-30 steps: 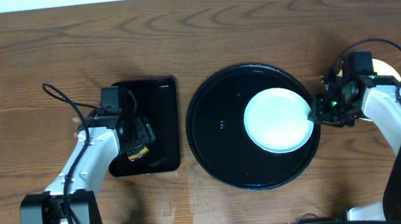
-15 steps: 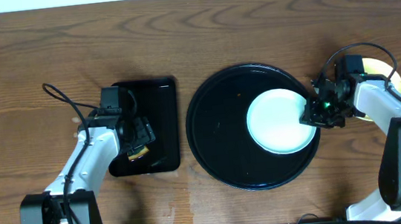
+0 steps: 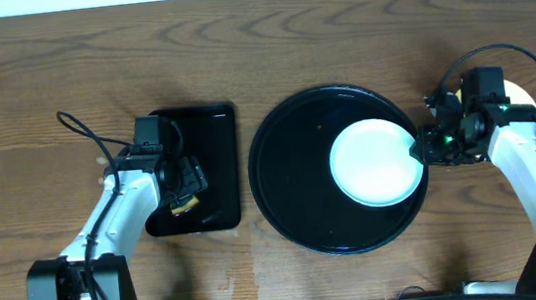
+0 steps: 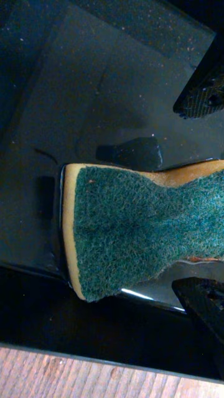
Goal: Clean dirty plates on tray and stack at the side
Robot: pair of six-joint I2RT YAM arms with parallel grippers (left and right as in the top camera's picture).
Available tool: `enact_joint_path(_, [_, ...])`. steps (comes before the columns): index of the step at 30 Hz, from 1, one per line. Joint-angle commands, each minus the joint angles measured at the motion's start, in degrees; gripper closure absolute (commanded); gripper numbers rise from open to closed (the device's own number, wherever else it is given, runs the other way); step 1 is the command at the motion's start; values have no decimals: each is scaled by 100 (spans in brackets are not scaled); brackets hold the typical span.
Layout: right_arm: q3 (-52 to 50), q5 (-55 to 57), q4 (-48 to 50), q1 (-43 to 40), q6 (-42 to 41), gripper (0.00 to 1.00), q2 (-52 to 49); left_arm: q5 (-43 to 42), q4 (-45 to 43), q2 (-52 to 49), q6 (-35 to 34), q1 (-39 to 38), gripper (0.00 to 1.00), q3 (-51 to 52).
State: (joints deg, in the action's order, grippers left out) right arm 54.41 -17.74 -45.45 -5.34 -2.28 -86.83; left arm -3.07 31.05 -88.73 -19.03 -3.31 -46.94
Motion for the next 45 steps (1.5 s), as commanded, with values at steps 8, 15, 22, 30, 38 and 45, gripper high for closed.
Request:
enact_joint_path(8, [-2,529,33,17,-149,78,-595,7,9,-13,61,13,18,28])
enact_joint_path(15, [-4,529,87,17,-151,77,-942,4,9,-13,61,13,17,28])
enact_joint_path(22, [-4,249,195,79,20,78,-1060,7,11,-13,61,13,18,28])
enact_joint_path(30, [-4,-365,369,369,566,80,-1060,7,11,-13,61,13,18,28])
enact_joint_path(38, [-26,101,588,470,208,77,-1073,7,9,-13,61,13,18,28])
enact_joint_path(45, [-369,-409,1335,470,199,78,-1080,7,11,-13,61,13,18,28])
